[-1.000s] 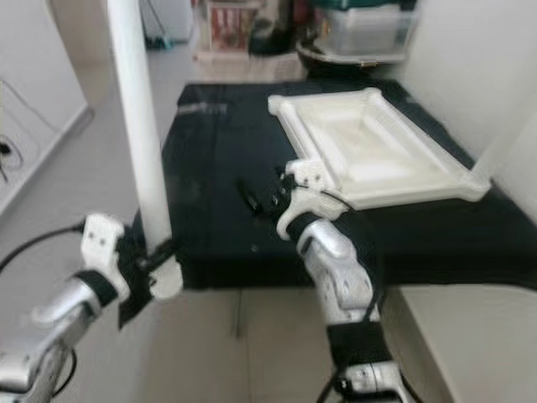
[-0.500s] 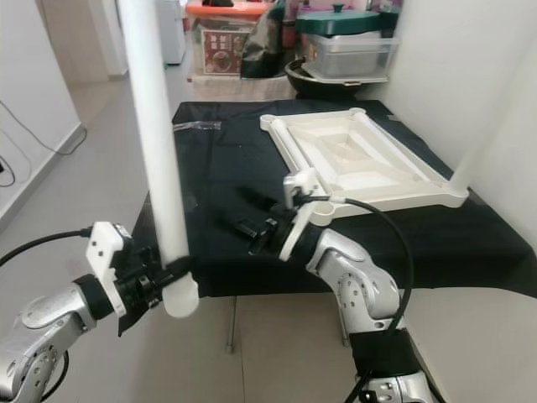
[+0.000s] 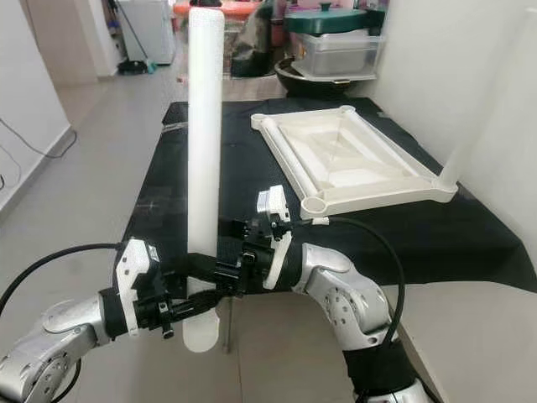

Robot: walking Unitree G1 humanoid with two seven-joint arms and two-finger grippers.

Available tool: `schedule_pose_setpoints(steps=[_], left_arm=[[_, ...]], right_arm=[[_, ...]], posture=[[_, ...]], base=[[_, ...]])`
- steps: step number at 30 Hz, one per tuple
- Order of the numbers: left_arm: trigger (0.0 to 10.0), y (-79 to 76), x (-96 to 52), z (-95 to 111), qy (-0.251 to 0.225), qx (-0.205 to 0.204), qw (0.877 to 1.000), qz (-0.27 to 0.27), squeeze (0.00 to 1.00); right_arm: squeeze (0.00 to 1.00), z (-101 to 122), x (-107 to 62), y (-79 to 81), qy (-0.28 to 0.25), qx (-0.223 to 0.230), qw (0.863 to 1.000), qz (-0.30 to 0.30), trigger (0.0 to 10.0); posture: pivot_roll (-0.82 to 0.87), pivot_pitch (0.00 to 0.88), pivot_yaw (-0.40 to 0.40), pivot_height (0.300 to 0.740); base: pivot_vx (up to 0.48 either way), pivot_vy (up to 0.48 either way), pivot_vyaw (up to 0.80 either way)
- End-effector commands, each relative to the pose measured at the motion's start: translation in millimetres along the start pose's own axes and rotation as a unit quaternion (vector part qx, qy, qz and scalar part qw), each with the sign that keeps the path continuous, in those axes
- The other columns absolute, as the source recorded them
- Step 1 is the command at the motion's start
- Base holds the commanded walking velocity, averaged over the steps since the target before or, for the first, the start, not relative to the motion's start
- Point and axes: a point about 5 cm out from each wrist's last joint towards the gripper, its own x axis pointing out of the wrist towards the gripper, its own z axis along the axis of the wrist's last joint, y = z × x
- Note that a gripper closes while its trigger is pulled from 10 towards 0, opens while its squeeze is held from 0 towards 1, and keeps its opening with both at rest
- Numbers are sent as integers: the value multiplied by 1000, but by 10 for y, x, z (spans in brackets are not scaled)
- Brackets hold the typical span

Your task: Building children table

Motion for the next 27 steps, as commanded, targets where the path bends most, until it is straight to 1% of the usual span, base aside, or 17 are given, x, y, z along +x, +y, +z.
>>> schedule_pose_setpoints(steps=[1,5,6,7,10,12,15,16,18,20,21,22,23,24,27], left_arm=[[10000,-41,14,-34,13,-1,1000,-22,0],[10000,-57,37,-27,16,8,999,-37,0],[10000,-57,51,-12,18,18,999,-45,0],[10000,-49,59,2,19,25,998,-47,0],[10000,-22,56,20,23,34,998,-46,0],[10000,14,16,34,29,45,998,-40,0],[10000,32,-9,44,30,47,998,-35,0],[10000,52,-48,51,34,51,998,-30,0],[10000,64,-73,56,36,53,998,-26,0],[10000,64,-73,56,36,53,998,-26,0],[10000,81,-108,61,40,56,997,-20,0],[10000,81,-108,61,40,56,997,-20,0],[10000,110,-159,74,44,61,997,-10,0],[10000,143,-201,86,46,69,997,4,322],[10000,167,-230,95,48,75,996,14,322]], right_arm=[[0,55,69,48,-8,-2,1000,16,10000],[0,35,102,40,-12,-1,1000,11,10000],[0,16,118,23,-20,3,1000,0,7686],[0,-7,126,1,-26,9,1000,-13,0],[0,-50,116,-10,-26,14,999,-24,0],[0,-116,81,-5,-9,18,999,-31,0],[0,-143,59,-10,-1,19,999,-36,0],[0,-172,27,-12,7,22,999,-39,0],[0,-190,6,-12,12,23,999,-41,0],[0,-190,6,-12,12,23,999,-41,0],[0,-214,-18,-12,18,25,999,-43,0],[0,-214,-18,-12,18,25,999,-43,0],[0,-251,-39,-20,27,25,998,-47,0],[0,-277,-52,-31,31,26,998,-53,0],[0,-294,-56,-38,33,27,997,-58,0]], posture=[[-1,0,-11,740],[-1,0,-11,740],[0,0,-9,740],[0,0,-9,740],[-1,0,-8,740],[-3,0,-7,740],[-1,0,-7,740],[4,0,-10,740],[4,0,-10,740],[4,0,-10,740],[6,0,-10,740],[6,0,-10,740],[14,0,-14,740],[17,0,-16,740],[20,0,-17,740]], base=[[0,0,0],[0,0,0],[0,0,0],[0,0,0],[0,0,0],[0,0,0],[0,0,0],[0,0,0],[0,0,0],[0,0,0],[0,0,0],[0,0,0],[0,0,0],[0,0,0],[0,0,0]])
